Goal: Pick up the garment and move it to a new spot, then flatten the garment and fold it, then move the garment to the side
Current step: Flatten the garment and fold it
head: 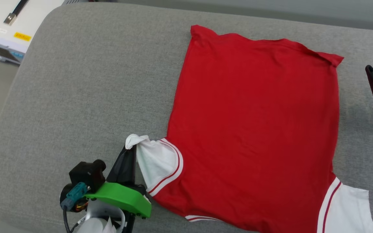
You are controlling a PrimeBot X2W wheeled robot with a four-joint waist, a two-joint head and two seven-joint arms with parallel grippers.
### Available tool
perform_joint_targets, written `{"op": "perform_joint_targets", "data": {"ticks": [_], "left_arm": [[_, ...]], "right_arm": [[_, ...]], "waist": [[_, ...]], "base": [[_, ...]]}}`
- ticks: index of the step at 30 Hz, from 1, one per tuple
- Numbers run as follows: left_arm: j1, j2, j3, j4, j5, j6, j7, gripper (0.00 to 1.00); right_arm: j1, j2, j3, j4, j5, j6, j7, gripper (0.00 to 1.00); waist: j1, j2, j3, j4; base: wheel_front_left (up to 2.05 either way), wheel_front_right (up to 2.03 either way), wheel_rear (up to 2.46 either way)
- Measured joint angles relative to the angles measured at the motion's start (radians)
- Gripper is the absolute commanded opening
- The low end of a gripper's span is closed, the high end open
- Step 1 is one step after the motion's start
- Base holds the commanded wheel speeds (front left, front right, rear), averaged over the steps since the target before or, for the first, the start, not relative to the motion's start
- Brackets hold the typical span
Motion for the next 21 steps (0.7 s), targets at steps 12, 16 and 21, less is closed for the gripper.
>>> {"op": "perform_joint_targets", "data": {"ticks": [12,16,21], "left_arm": [[-0.108,-0.048,-0.073,-0.032,0.021,-0.039,-0.03,0.0],[-0.114,-0.057,-0.086,-0.028,0.024,-0.04,-0.041,0.0],[-0.114,-0.061,-0.085,-0.02,0.024,-0.04,-0.051,0.0]], "right_arm": [[-0.326,-0.072,0.117,0.312,0.011,0.0,0.192,1.0],[-0.353,-0.072,0.133,0.4,0.013,-0.001,0.243,1.0],[-0.428,-0.083,0.134,0.481,0.034,-0.001,0.414,0.49]], "waist": [[0.0,0.0,0.137,0.12],[0.0,0.0,0.173,0.148],[-0.0001,0.0,0.195,0.17]], "base": [[0.0,0.0,0.0],[0.0,0.0,0.0],[0.0,0.0,0.0]]}}
